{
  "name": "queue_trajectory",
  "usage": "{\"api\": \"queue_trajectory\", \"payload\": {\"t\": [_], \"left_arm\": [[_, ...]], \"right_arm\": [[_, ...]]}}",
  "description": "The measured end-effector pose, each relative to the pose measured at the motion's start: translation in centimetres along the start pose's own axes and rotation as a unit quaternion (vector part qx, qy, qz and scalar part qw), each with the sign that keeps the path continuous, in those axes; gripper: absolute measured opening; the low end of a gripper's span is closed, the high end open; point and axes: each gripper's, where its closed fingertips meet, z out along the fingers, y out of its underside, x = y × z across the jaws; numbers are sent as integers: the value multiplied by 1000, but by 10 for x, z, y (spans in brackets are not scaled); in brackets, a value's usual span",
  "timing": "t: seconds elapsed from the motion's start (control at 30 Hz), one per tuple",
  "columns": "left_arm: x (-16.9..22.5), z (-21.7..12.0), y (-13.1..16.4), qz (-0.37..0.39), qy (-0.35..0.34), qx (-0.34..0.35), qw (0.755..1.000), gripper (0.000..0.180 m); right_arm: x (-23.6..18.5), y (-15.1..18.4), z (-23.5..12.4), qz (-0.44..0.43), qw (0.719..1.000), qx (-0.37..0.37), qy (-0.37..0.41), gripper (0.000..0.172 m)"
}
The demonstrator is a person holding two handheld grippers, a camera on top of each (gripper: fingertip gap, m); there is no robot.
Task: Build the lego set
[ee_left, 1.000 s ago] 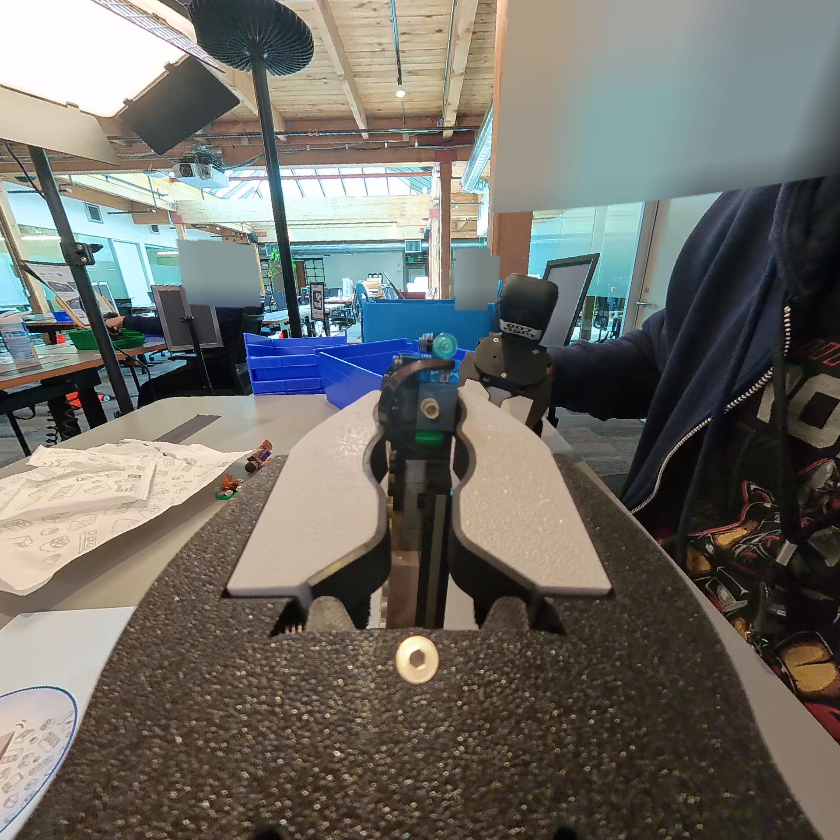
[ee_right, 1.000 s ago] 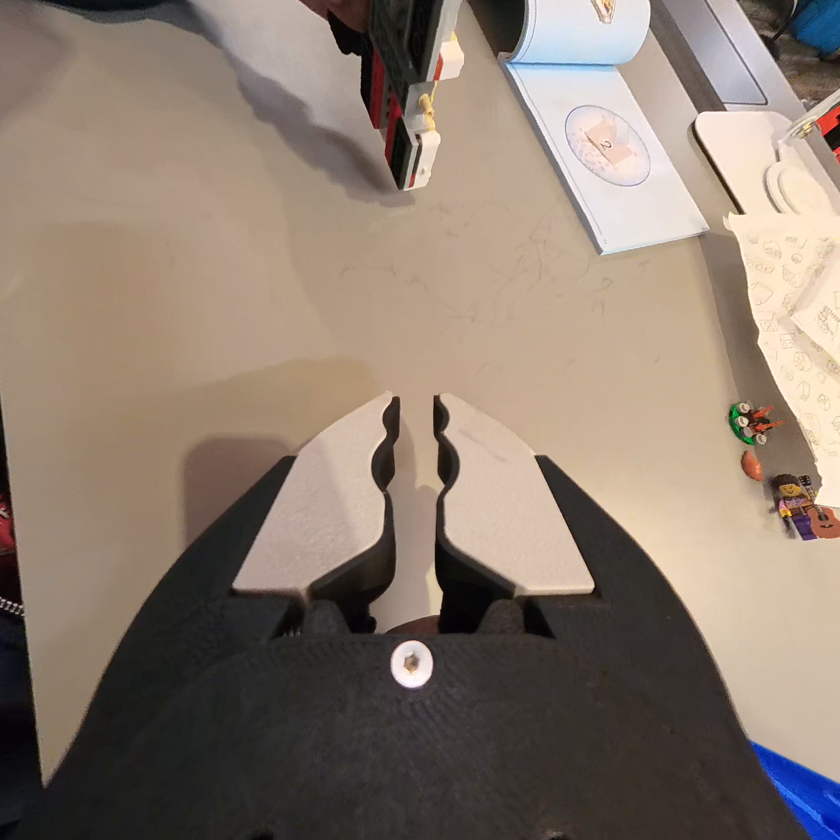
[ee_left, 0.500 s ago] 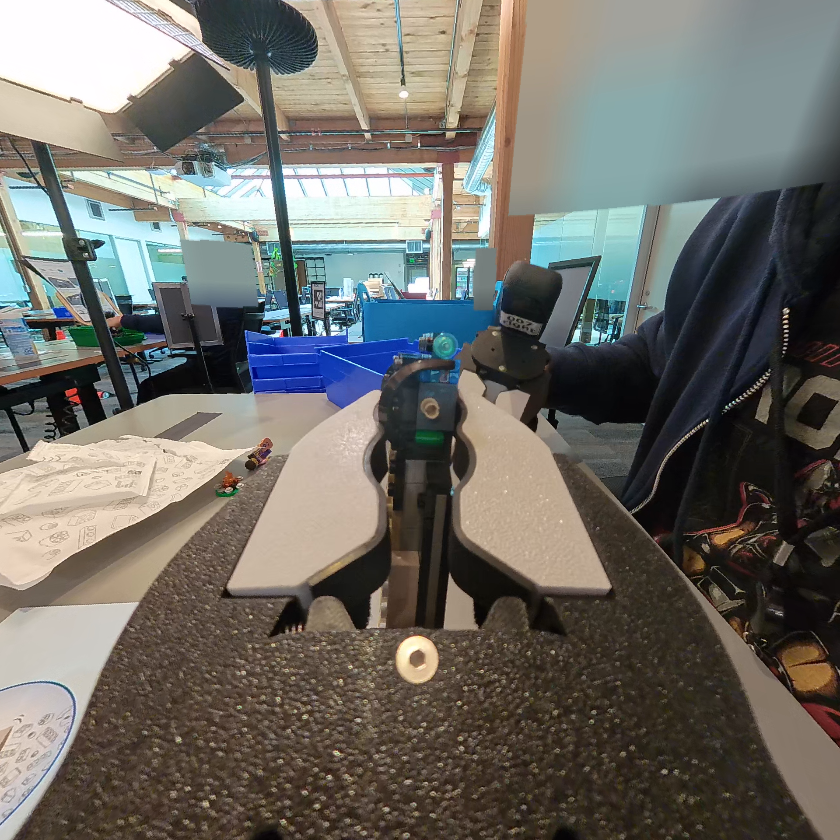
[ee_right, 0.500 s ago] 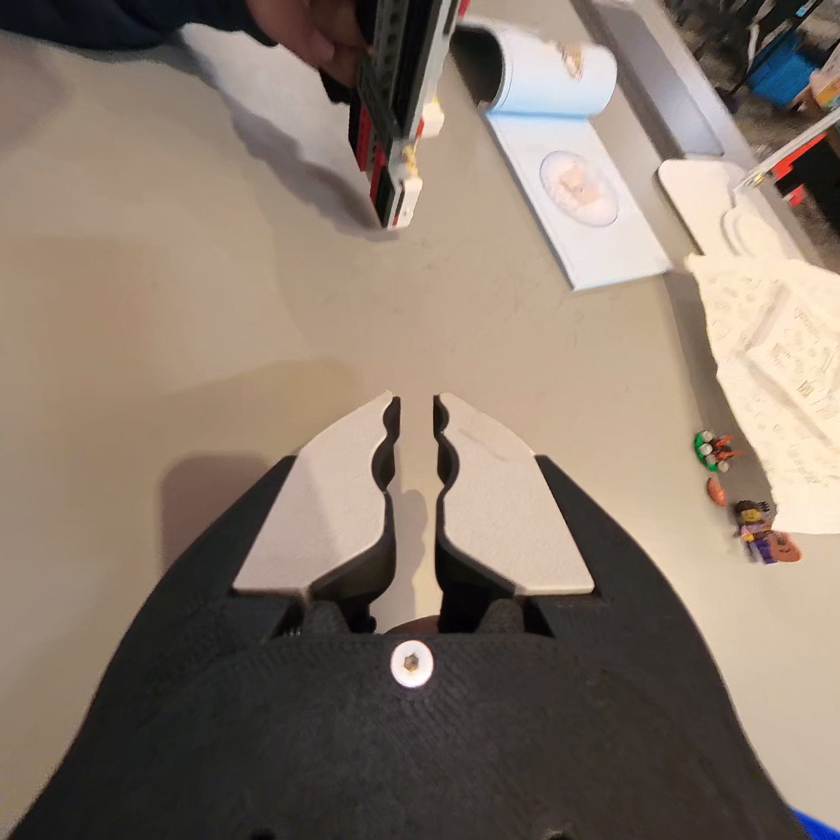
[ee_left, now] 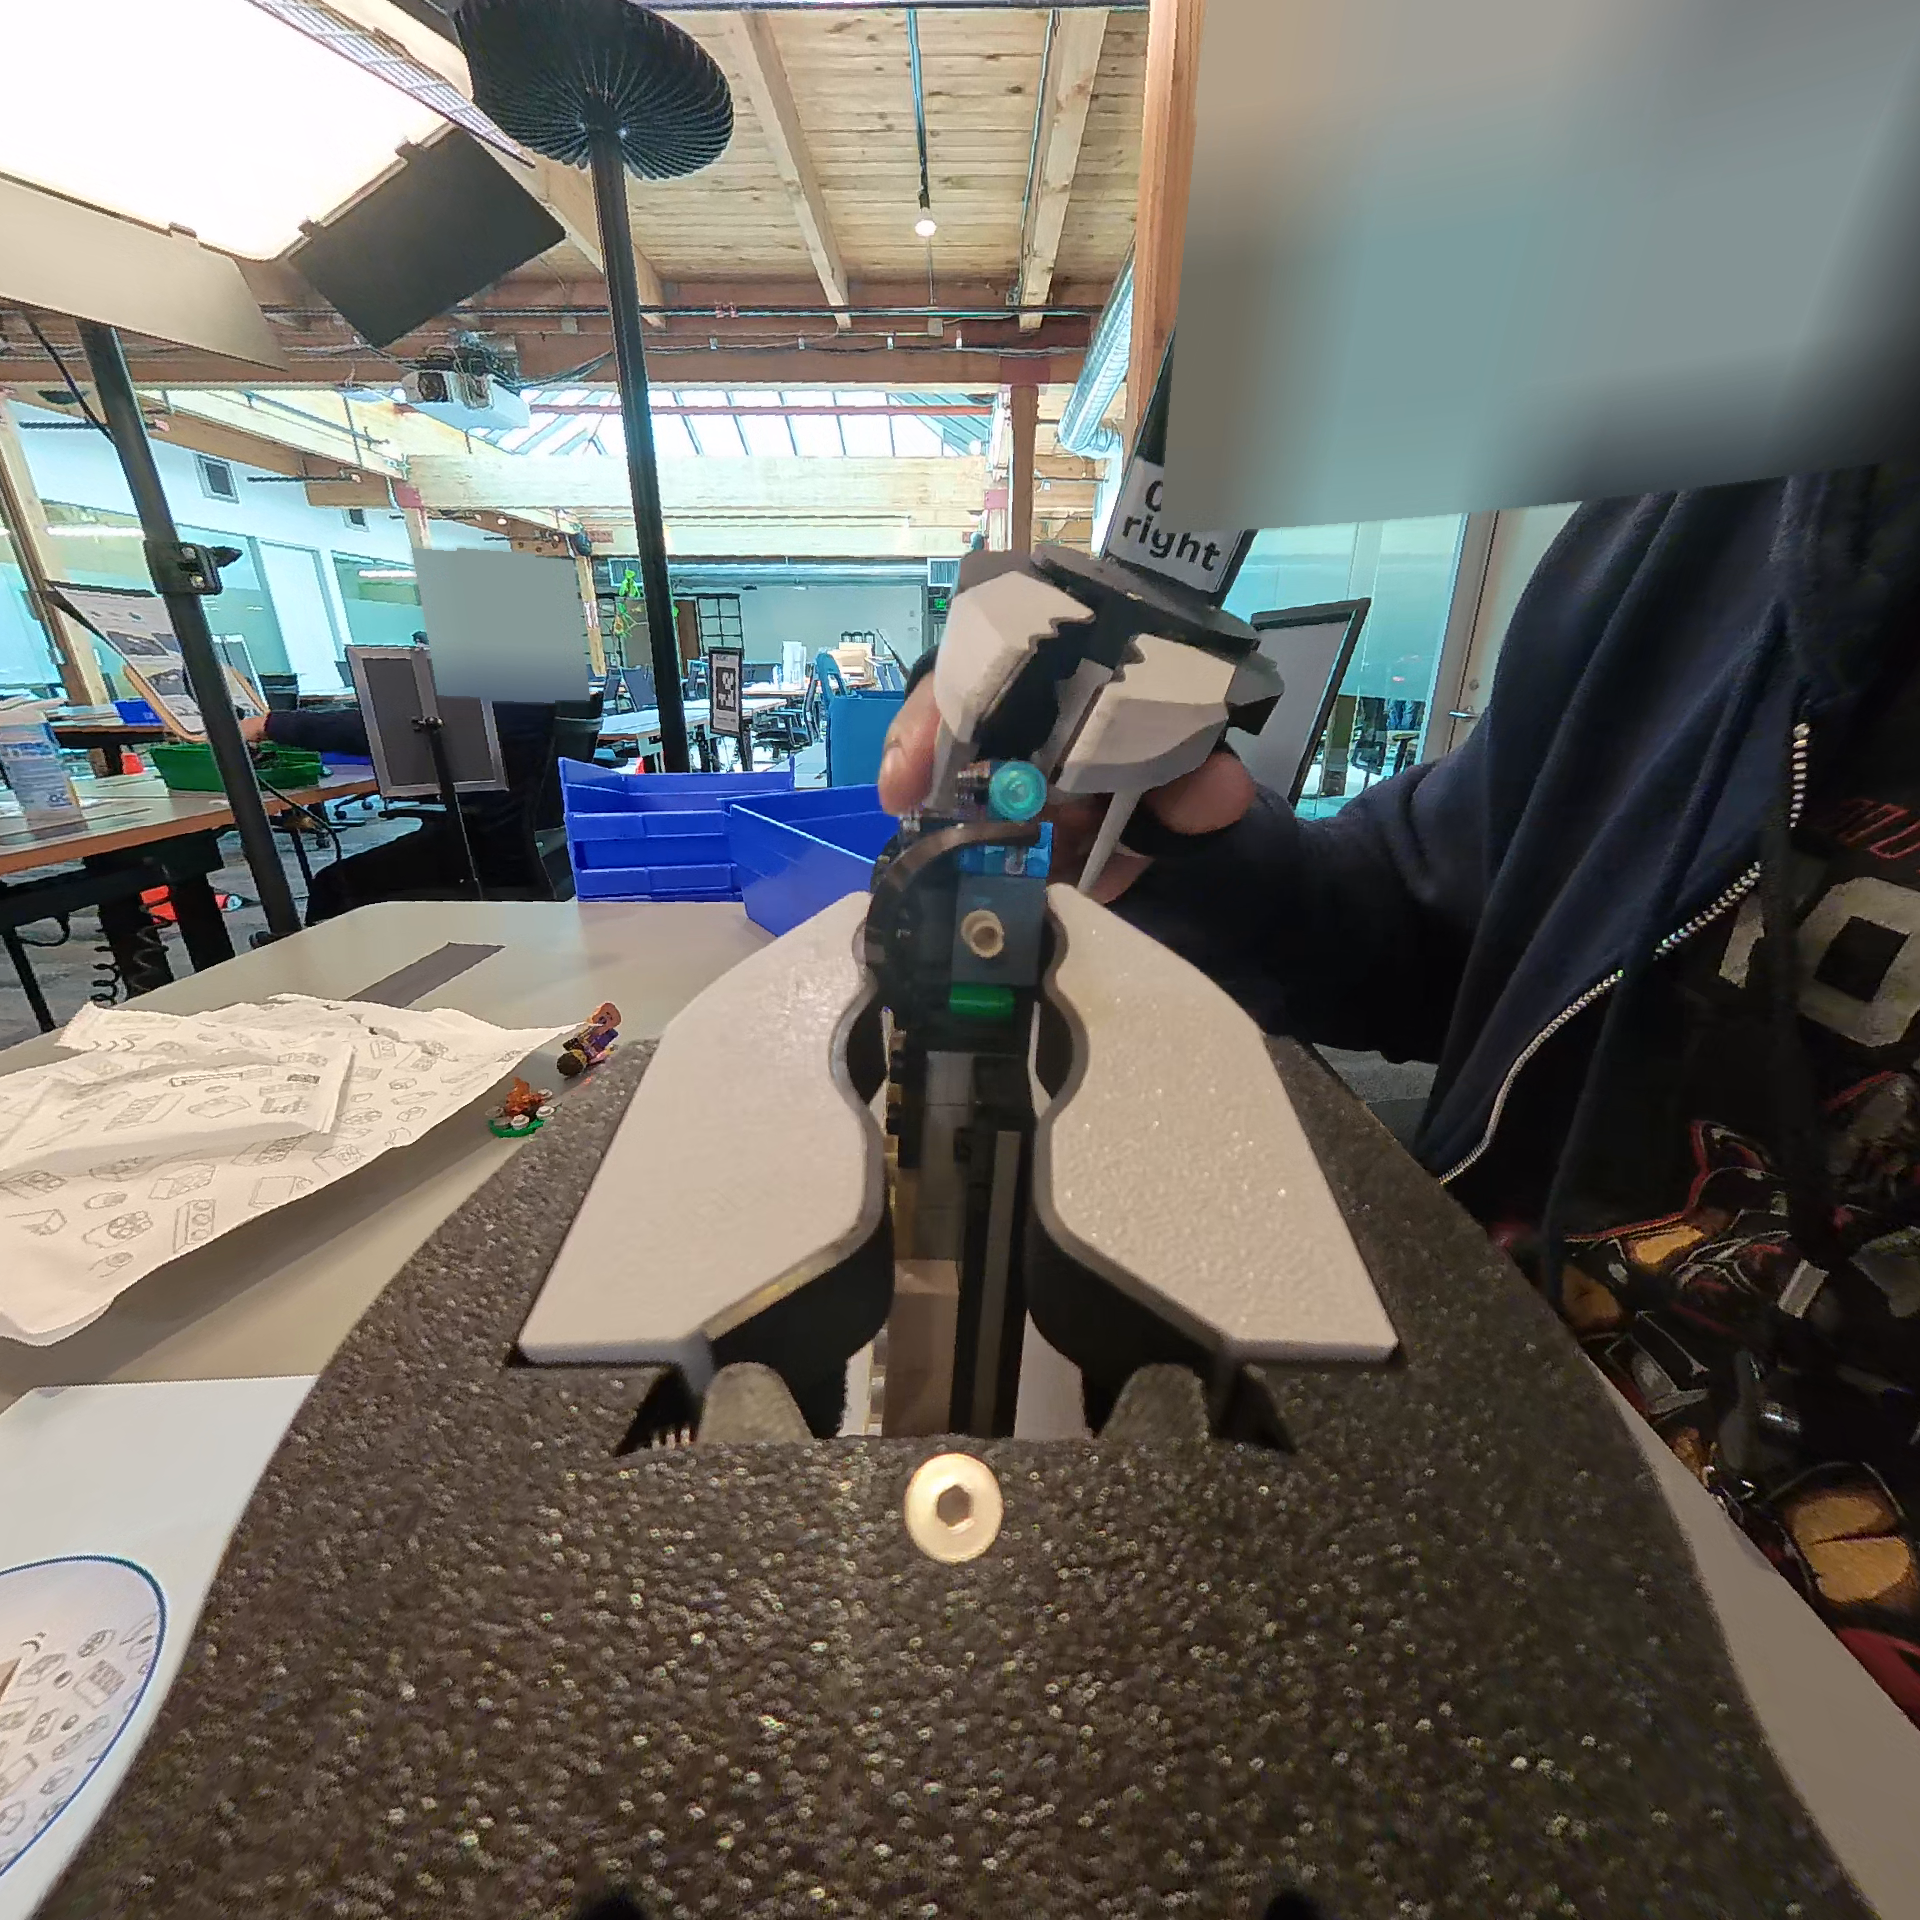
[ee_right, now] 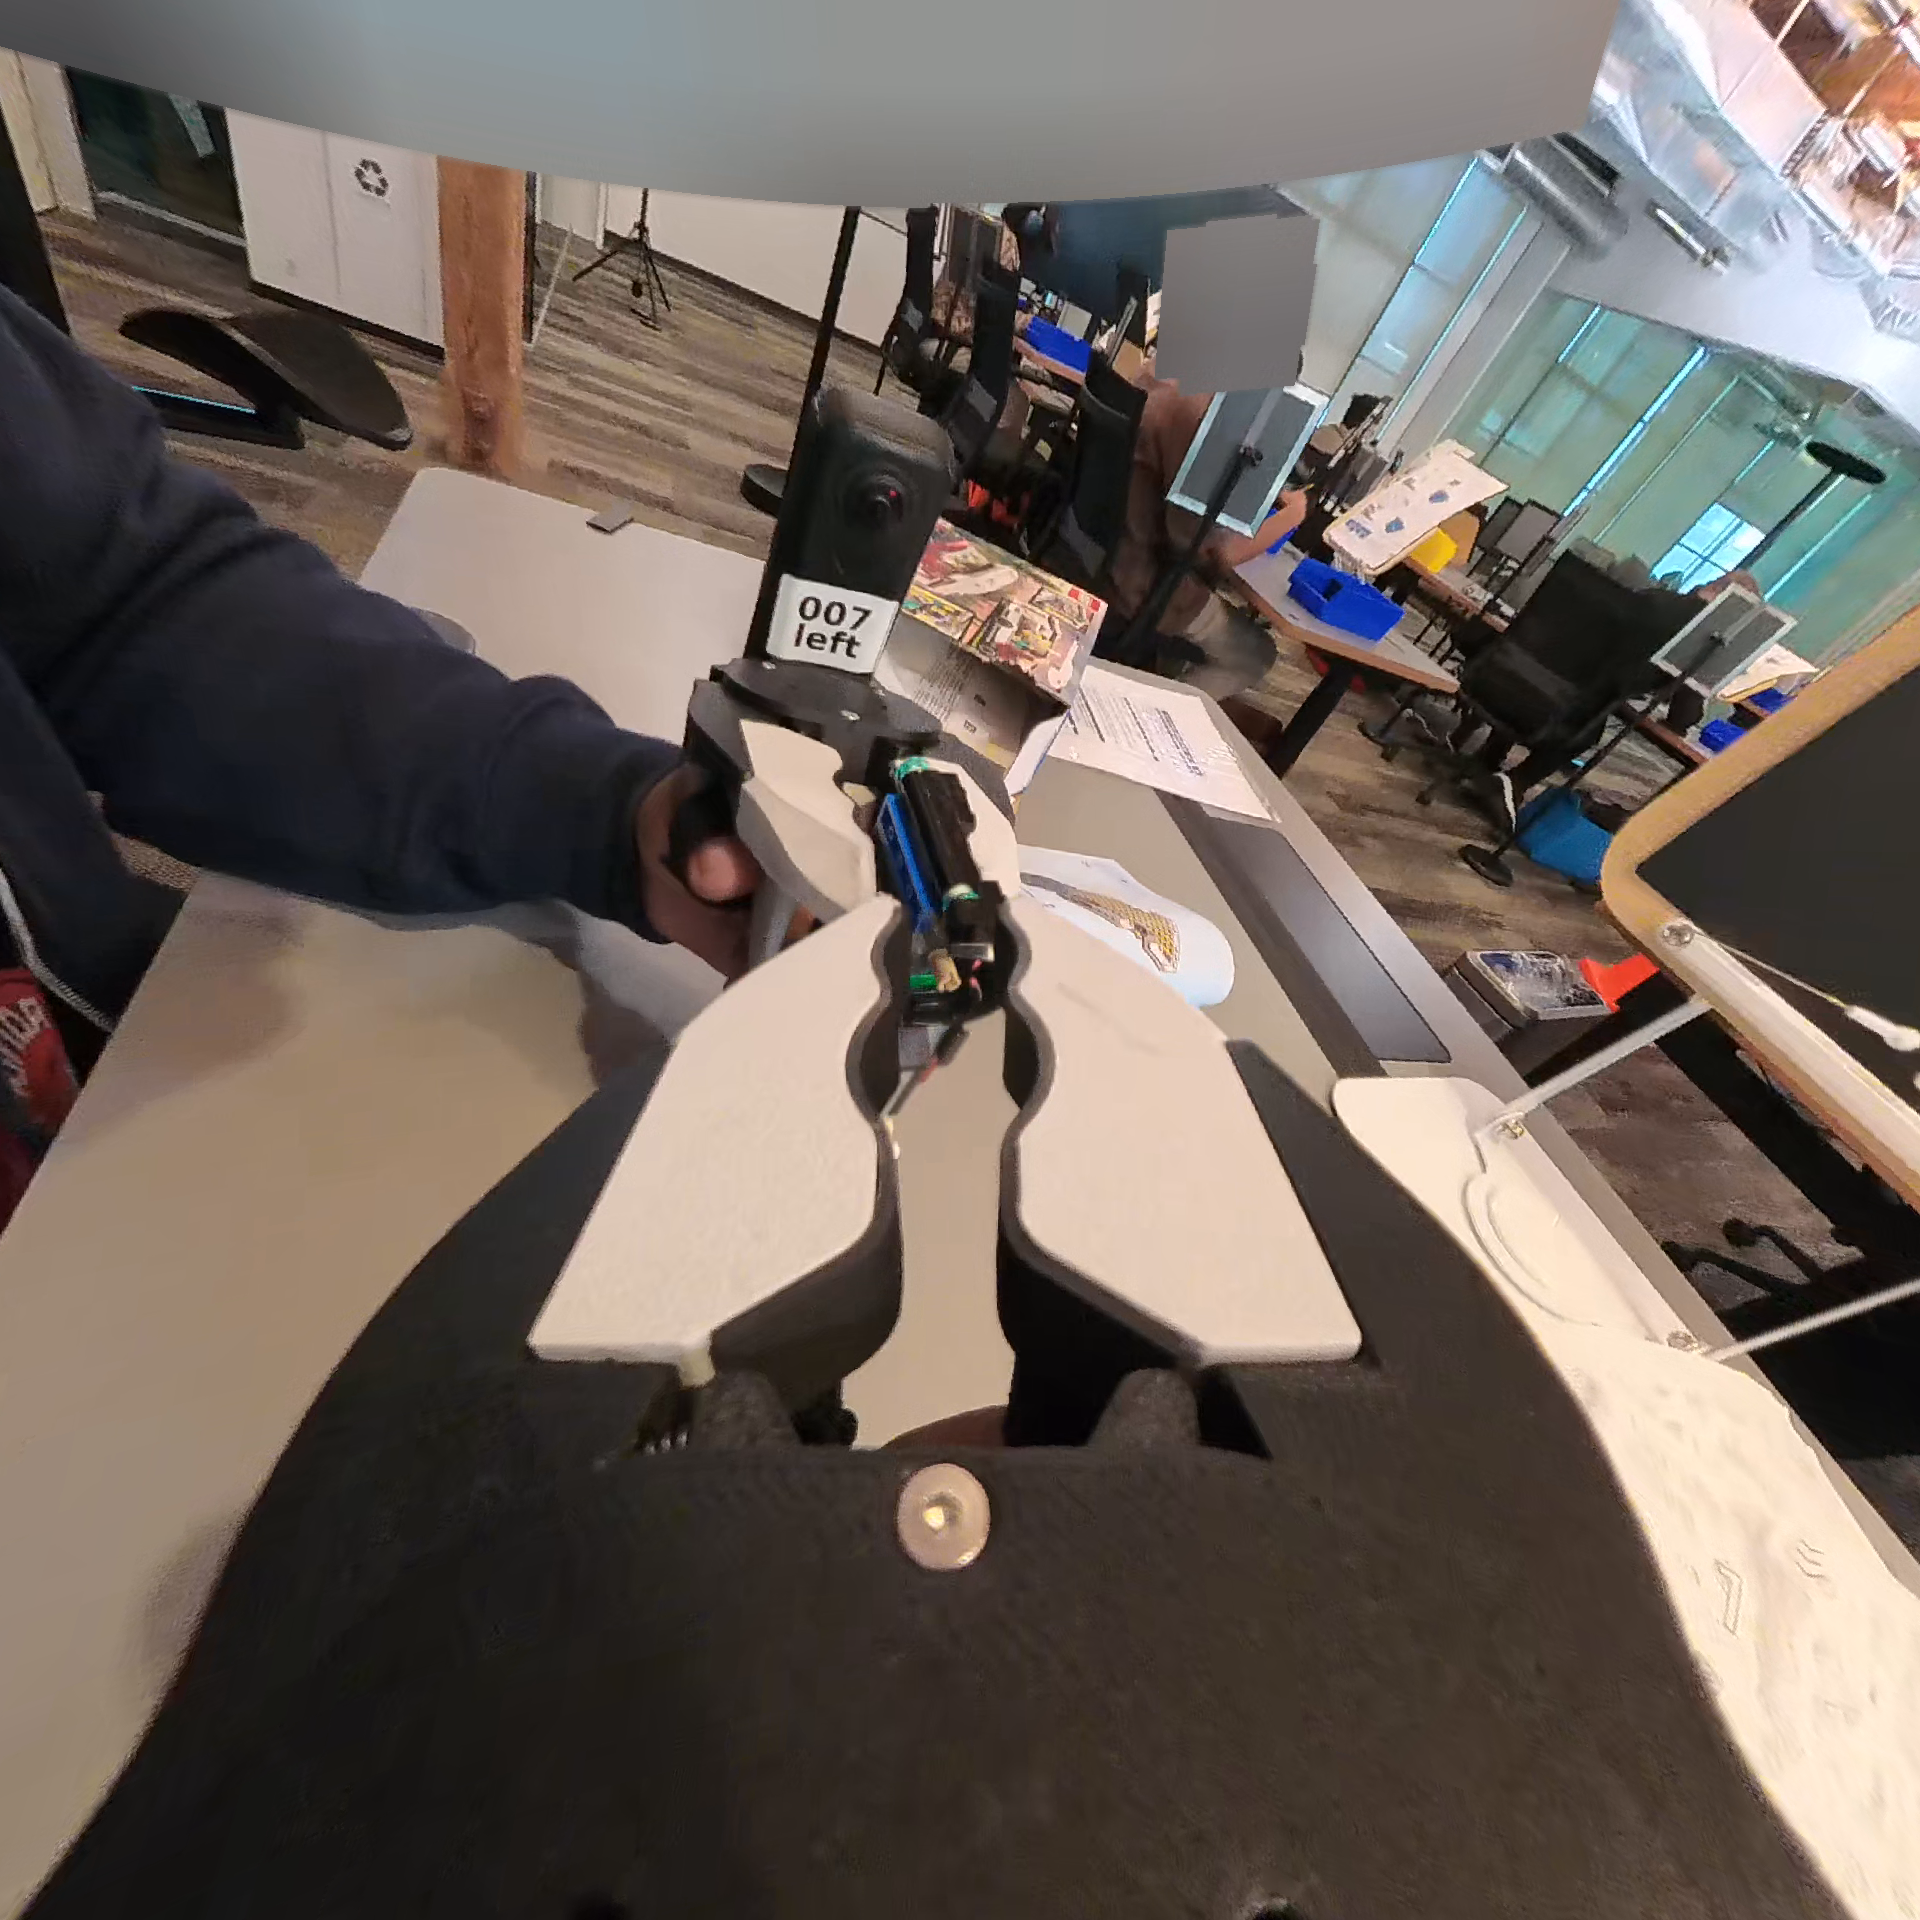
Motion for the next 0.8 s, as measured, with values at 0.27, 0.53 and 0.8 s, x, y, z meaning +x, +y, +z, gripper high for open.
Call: {"api": "queue_trajectory", "payload": {"t": [0.27,0.53,0.8], "left_arm": [[2,0,-1,0,5,1,1000,25],[1,1,2,-4,5,-3,1000,25],[2,0,1,-8,8,0,1000,25]], "right_arm": [[4,2,3,23,1000,7,-11,13],[6,4,3,44,999,8,-21,13],[5,3,4,79,996,17,-38,13]]}}
